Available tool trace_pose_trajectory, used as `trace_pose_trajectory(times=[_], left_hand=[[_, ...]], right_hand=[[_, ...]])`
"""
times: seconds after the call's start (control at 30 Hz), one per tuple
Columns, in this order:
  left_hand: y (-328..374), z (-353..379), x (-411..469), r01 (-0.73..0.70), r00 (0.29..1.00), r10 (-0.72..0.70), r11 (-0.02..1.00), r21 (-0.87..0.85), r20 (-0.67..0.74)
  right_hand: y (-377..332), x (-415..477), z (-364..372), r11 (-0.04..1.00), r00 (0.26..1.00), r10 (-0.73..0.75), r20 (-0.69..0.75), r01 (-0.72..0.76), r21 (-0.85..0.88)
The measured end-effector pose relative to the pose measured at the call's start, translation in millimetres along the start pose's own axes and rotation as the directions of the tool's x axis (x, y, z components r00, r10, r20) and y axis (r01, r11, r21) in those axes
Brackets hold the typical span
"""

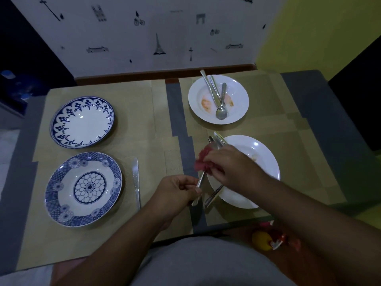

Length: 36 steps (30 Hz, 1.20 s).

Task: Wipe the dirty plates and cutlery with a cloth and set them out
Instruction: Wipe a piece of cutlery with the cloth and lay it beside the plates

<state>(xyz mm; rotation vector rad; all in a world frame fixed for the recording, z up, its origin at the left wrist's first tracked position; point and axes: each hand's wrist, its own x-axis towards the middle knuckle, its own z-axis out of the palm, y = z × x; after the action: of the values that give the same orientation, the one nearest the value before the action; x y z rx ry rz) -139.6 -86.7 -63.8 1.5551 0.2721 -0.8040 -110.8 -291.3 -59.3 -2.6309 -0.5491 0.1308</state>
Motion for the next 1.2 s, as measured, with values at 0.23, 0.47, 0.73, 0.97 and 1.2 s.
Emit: trace_pose_trajectory(times=[0.23, 0.47, 0.73, 0.97, 1.2], left_hand=[[3, -6, -1, 0.0, 1.0, 0.0, 0.999, -0.052, 0.004], [3, -3, 4, 0.105, 0.994, -0.106, 0.988, -0.113, -0.007], [3, 3, 19, 0.221, 0.969, -0.233, 0.966, -0.136, -0.077], [-3, 3, 21, 0.206, 0.967, -0.216, 0.975, -0.081, -0.135], [0, 3, 17, 0.227, 0.968, -0.244, 0.95, -0.213, -0.057]], right_hand=[[21, 25, -8, 0.997, 0.996, 0.059, -0.07, -0.062, -0.035], [20, 26, -16, 0.997, 0.993, 0.059, -0.098, -0.054, 0.06], [13, 22, -5, 0.997, 0.995, 0.067, -0.076, -0.063, 0.053], [10, 19, -4, 0.995, 0.994, 0.084, -0.071, -0.08, 0.065], [9, 17, 6, 0.998, 0.998, 0.062, -0.018, -0.061, 0.032]])
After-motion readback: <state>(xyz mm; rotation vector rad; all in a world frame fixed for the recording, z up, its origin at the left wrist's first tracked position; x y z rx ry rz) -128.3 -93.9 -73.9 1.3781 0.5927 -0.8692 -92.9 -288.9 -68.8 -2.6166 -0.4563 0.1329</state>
